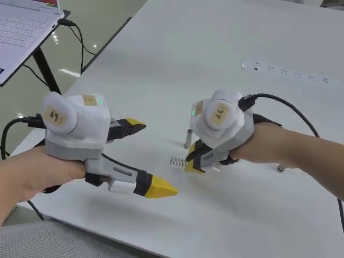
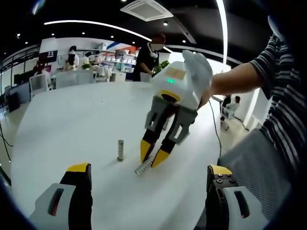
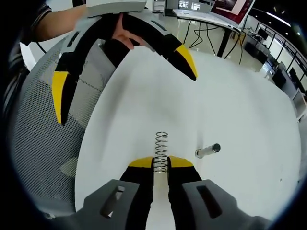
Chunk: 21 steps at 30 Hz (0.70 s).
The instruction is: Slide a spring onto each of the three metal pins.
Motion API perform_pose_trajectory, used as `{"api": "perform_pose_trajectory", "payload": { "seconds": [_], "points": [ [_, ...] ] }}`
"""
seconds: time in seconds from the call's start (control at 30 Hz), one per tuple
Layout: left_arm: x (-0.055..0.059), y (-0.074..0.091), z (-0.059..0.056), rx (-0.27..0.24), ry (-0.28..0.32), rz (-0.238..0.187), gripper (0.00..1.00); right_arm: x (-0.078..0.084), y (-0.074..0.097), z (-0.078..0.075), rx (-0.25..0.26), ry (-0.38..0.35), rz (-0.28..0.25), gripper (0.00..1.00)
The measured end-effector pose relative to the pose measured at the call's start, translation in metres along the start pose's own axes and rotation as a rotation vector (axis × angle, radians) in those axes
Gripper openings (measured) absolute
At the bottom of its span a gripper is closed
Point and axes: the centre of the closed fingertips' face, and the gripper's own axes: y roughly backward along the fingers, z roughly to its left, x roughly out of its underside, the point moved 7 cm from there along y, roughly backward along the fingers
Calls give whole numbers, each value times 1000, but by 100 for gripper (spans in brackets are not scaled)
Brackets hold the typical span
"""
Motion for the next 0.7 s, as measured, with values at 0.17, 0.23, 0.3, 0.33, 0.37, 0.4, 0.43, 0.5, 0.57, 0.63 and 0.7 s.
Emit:
{"api": "perform_pose_trajectory", "payload": {
  "seconds": [0.17, 0.23, 0.3, 0.33, 0.37, 0.4, 0.43, 0.5, 0.57, 0.63, 0.7],
  "points": [
    [-3, -8, -7, 33, -16, 4, 97, 10, 16, 5, 19, -7, -7, 8],
    [-4, -10, -8, 39, -20, 5, 96, 13, 22, 6, 22, -10, -11, 8],
    [-5, -11, -9, 45, -29, 5, 95, 15, 30, 7, 34, -15, -19, 8],
    [-5, -12, -9, 49, -31, 7, 95, 17, 34, 8, 36, -17, -23, 8],
    [-5, -13, -10, 53, -32, 8, 94, 18, 36, 9, 40, -20, -27, 8],
    [-5, -14, -10, 59, -33, 11, 94, 19, 39, 9, 44, -25, -30, 8],
    [-5, -15, -11, 67, -34, 17, 93, 21, 42, 11, 47, -26, -31, 8],
    [-5, -16, -12, 76, -39, 21, 93, 25, 47, 14, 53, -23, -30, 8],
    [-6, -17, -13, 85, -39, 23, 92, 28, 52, 16, 61, -26, -30, 8],
    [-6, -19, -15, 92, -43, 26, 90, 31, 54, 19, 63, -34, -35, 8],
    [-8, -21, -17, 101, -62, 27, 85, 35, 56, 24, 62, -38, -33, 8]
  ]
}}
